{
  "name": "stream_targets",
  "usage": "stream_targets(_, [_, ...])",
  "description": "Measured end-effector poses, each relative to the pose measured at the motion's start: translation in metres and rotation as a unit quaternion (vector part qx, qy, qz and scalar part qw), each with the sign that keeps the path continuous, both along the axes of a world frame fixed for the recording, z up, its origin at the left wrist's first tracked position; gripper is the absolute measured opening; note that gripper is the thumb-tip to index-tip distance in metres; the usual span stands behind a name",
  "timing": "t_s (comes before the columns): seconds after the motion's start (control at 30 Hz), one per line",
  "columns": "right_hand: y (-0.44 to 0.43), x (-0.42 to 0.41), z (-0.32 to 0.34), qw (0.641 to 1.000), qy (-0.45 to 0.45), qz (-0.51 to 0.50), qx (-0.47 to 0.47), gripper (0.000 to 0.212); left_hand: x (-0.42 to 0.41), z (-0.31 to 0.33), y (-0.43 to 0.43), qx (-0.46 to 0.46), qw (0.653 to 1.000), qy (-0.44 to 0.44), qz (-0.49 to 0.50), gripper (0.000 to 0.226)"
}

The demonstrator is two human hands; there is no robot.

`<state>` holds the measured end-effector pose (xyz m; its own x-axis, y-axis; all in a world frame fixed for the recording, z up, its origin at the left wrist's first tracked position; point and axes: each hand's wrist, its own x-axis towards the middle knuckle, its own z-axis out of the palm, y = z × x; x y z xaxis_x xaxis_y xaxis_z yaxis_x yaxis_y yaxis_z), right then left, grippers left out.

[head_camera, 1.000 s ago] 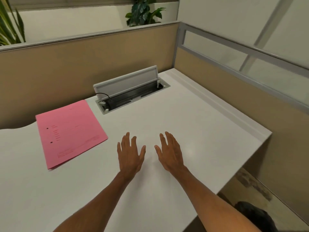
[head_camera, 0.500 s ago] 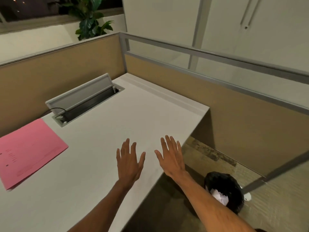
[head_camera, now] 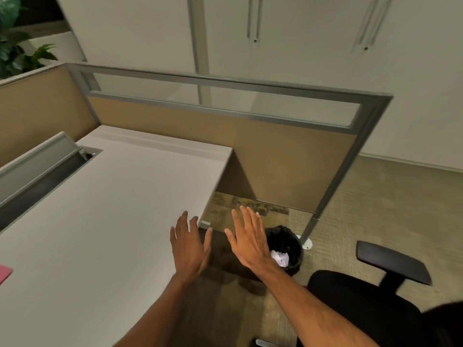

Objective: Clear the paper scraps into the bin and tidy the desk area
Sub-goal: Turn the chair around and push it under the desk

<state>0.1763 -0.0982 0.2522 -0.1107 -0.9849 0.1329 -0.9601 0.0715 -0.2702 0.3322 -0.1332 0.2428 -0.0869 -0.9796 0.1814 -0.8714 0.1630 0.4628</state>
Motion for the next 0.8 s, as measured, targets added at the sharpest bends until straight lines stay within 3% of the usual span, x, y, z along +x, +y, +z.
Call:
stream_targets(0.37, [0.103, -0.066, 0.021, 0.992, 0.035, -0.124, -0.008, 0.053, -0.075, 0.018, 0.069, -0.019, 0.989, 0.009, -0.15, 0.052])
stream_targets(0.8, [0.257, -0.172, 0.038, 0.951, 0.069, -0.3, -0.017, 0.038, -0.187, 0.018, 0.204, 0.04, 0.956, 0.02, -0.29, 0.054])
